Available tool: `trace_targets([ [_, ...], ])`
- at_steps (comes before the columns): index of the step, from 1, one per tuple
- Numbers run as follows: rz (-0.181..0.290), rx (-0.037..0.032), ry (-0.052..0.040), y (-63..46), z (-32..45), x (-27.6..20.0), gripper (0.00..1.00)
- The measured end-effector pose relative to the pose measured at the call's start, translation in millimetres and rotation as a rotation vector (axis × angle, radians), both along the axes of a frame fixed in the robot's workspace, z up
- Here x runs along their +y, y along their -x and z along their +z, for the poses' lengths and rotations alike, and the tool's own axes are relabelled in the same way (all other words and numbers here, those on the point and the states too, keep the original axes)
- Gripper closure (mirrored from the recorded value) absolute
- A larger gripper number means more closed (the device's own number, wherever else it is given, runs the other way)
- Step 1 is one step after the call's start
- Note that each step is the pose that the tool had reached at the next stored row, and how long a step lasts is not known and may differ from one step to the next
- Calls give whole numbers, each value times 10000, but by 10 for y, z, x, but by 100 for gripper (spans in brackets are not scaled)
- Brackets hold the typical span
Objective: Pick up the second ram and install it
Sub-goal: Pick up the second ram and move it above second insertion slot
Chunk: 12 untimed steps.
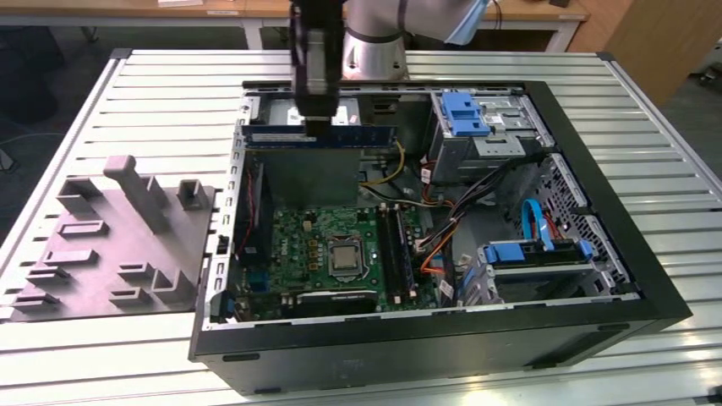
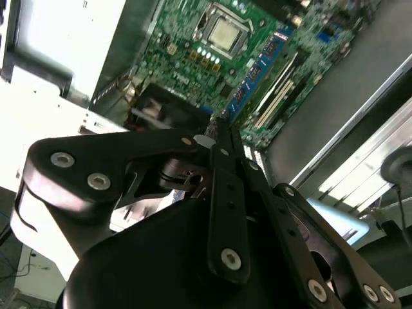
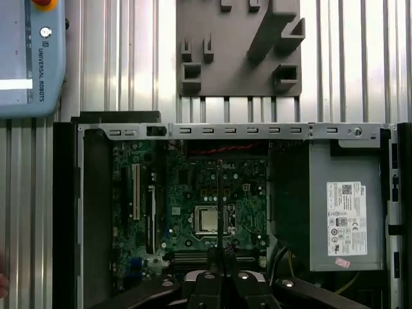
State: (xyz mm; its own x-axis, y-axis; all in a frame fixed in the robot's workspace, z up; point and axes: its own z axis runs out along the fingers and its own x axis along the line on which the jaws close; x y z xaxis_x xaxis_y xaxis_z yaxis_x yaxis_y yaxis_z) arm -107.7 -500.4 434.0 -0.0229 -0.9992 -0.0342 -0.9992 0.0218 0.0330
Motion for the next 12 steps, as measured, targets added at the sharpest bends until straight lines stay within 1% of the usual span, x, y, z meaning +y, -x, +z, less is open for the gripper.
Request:
trace_targets([
  [5, 0, 23, 0, -222, -2, -1, 89],
  [7, -1, 28, 0, -290, -4, -1, 89],
  [9, 0, 28, -2, -315, -15, -2, 89],
  [12, -1, 28, 0, -322, -68, -1, 89],
])
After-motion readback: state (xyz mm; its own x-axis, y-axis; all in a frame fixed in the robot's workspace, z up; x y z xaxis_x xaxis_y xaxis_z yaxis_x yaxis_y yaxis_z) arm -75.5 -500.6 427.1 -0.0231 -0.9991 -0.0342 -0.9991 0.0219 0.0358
